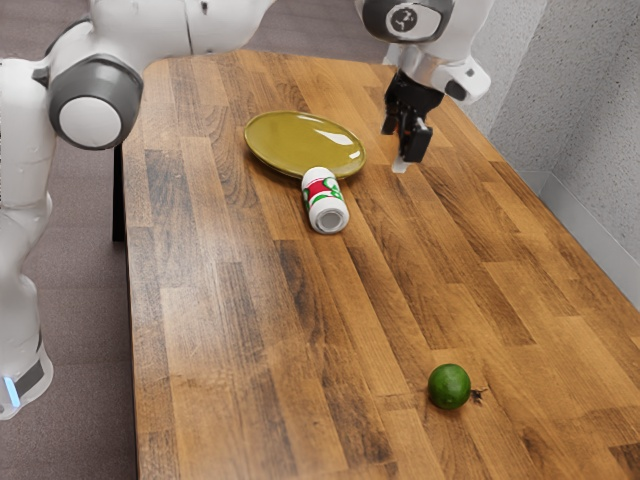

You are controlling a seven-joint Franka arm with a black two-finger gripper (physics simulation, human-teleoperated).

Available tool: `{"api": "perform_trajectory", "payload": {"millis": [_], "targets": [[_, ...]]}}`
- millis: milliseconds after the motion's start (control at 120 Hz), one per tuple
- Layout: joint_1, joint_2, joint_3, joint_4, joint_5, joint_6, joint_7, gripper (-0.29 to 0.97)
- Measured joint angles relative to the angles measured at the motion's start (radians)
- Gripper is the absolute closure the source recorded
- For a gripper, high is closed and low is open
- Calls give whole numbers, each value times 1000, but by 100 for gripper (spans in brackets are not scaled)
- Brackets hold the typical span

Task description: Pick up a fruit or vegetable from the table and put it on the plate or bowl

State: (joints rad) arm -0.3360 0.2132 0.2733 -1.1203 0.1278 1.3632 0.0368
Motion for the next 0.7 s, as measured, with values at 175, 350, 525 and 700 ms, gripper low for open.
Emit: {"api": "perform_trajectory", "payload": {"millis": [175, 350, 525, 700], "targets": [[-3, 35, -22, 2, -30, -18, -19, 0], [-38, 25, -66, -2, -94, -30, -14, 0], [-193, 36, -94, -2, -61, -34, -1, 0], [-15, 228, -406, 113, -59, 2, 12, 0]]}}
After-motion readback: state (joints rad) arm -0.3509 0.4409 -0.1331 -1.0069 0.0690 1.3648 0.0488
